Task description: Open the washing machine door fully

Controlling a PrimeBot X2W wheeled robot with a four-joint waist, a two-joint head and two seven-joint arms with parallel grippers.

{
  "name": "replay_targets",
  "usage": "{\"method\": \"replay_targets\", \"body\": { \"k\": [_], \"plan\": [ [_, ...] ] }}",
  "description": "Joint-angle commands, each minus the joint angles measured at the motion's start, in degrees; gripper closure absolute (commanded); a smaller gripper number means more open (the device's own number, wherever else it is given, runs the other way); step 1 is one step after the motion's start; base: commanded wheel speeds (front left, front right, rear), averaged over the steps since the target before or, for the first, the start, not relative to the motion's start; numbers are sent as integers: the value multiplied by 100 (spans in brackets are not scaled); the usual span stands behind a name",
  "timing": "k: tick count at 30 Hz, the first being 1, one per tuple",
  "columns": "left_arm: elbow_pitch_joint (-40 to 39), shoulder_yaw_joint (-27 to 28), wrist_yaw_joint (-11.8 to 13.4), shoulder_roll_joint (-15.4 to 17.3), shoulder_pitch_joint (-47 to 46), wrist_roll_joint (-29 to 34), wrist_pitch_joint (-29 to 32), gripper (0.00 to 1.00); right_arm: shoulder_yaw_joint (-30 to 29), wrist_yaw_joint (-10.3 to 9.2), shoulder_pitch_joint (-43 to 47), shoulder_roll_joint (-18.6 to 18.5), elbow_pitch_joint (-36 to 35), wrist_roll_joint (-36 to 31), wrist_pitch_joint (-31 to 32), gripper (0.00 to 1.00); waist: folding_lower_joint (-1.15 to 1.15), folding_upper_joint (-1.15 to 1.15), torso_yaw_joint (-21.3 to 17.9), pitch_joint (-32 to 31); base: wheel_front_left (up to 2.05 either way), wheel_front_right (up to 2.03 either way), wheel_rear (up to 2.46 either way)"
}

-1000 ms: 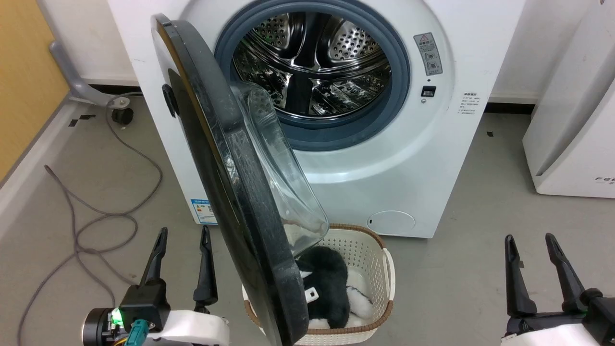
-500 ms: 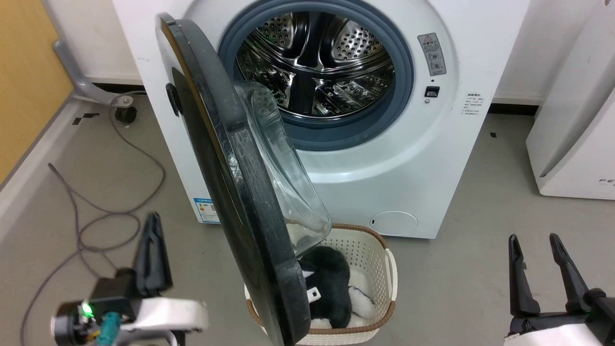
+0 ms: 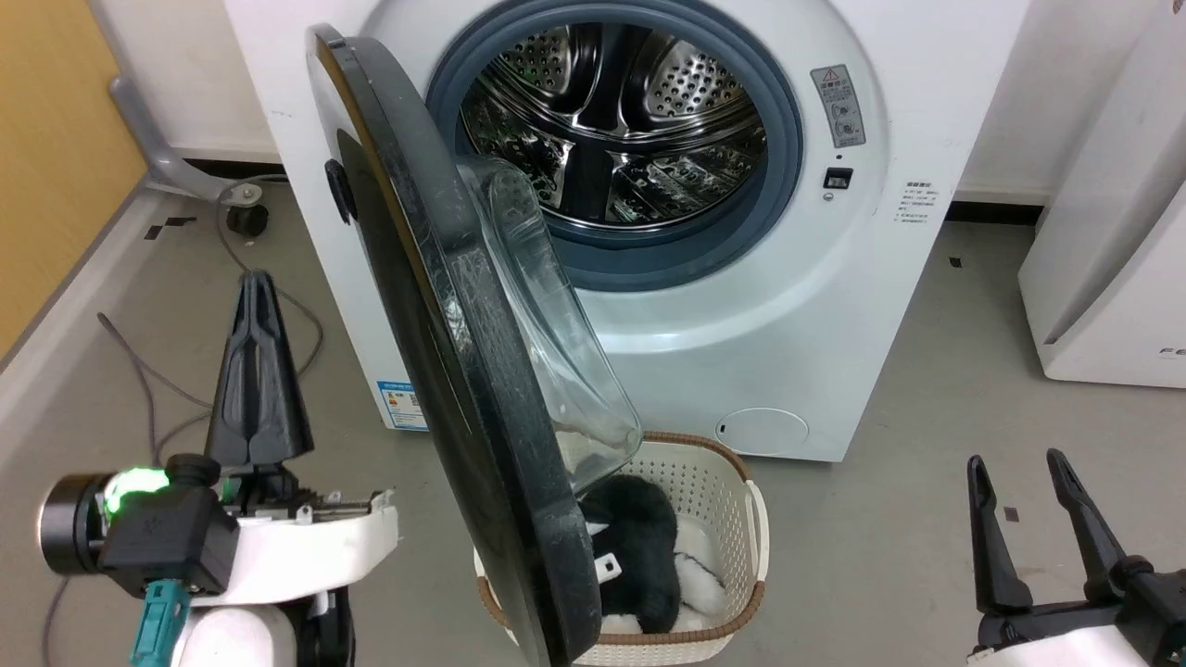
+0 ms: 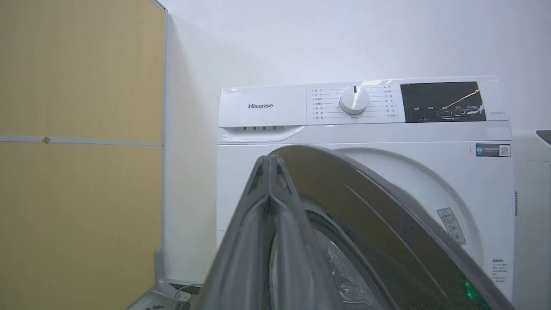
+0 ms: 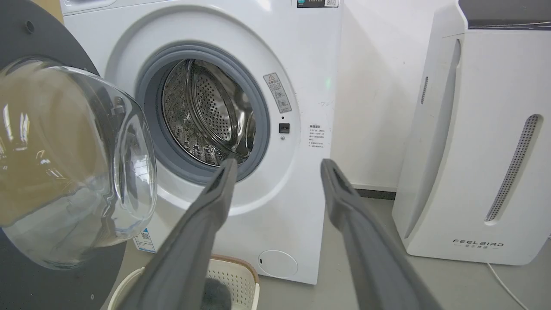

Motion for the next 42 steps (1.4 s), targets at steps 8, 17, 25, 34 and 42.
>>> {"method": "replay_targets", "body": {
  "k": [8,17,25,34,42],
  "plan": [
    [-702,-761,-143,8,-248,55,-31,100,25,29,-1,23,-76,-43,-25,0,0,0,7,23,0,0,0],
    [-941,-1443,-187,6,-268,41,-31,100,108,29,-17,24,-77,-9,-25,0,0,0,-33,16,0,0,0],
    [-854,-2138,-307,6,-225,8,-31,100,140,29,-17,24,-74,-9,-25,0,0,0,-62,-1,0,0,0],
    [-691,-2832,-489,5,-98,-20,-31,100,141,29,-3,24,-53,-6,-25,0,0,0,-25,-21,0,0,0],
    [-413,-3359,-635,5,119,-41,-31,100,171,29,3,24,-38,-6,-25,0,0,0,17,-38,0,0,0]
  ]
}}
